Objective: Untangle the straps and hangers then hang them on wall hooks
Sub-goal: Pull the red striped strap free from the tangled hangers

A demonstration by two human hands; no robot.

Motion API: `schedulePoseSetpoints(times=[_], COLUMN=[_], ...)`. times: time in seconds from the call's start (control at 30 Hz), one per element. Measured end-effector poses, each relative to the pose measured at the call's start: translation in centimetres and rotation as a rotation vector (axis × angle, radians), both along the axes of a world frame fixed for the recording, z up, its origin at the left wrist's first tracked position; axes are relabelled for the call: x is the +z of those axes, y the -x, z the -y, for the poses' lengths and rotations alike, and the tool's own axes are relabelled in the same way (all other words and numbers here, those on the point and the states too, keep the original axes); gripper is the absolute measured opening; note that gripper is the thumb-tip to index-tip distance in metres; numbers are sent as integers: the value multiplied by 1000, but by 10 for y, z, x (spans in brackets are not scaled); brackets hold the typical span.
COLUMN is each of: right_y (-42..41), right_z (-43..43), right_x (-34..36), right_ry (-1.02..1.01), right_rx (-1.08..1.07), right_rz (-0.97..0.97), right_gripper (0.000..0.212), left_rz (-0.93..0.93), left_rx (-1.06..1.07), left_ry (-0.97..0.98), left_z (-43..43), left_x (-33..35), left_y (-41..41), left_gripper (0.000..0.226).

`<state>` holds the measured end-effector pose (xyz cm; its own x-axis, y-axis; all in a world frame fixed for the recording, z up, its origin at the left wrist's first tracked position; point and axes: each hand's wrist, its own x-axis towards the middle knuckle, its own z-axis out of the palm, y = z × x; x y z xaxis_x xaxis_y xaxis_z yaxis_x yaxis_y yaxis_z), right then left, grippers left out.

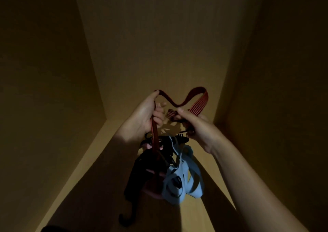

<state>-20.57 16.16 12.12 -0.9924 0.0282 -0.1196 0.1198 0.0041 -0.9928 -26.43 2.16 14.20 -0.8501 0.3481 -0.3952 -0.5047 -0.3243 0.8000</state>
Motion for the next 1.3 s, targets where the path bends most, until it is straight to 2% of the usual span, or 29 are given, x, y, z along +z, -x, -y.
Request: schedulePoseSetpoints(times=[0.07, 0.13, 0.2, 0.33, 0.43, 0.57, 0.63, 0.73, 0.83, 0.93, 1.07, 1.13, 1.17, 1.3], right_y=[2, 1, 0, -5, -10, -12, -17, -26, -30, -26, -18, -18, -18, -4], right_z=[-5, -10, -11, -4, 4, 4, 3, 3, 4, 4, 2, 0, 0, 2], right_x=[-5, -8, -10, -13, -13, -9, -4, -2, -10, -18, -28, -28, -27, -27], right_ry=[-13, -39, -71, -203, -154, -90, -78, -109, -292, -435, -608, -558, -466, -22], right_rx=[111, 185, 174, -13, -96, -186, -80, 170, 280, 350, 478, 526, 511, 197], right_rz=[96, 161, 137, -66, -186, -297, -324, -310, -323, -284, -218, -145, -101, 49], right_gripper=[40, 26, 7, 20, 25, 21, 21, 16, 14, 14, 11, 10, 13, 42], left_rz=[110, 187, 212, 203, 195, 190, 165, 84, 127, 160, -6, -64, -97, -228], left_rx=[-1, 39, 105, 73, -2, -90, -155, -140, -190, -204, -230, -275, -311, -492], left_ry=[-141, -271, -309, -199, -77, 25, 26, 57, -16, -107, -131, -163, -158, -58], left_z=[4, 8, 10, 9, 2, -5, -7, -8, -2, 4, 6, 8, 8, 7], left_x=[-8, -17, -25, -38, -48, -56, -55, -48, -42, -39, -37, -36, -36, -38], left_y=[4, 8, 12, 13, 9, 4, 4, 8, 14, 20, 23, 21, 19, 5], left_gripper=[47, 49, 45, 33, 32, 37, 44, 46, 43, 30, 32, 37, 38, 27])
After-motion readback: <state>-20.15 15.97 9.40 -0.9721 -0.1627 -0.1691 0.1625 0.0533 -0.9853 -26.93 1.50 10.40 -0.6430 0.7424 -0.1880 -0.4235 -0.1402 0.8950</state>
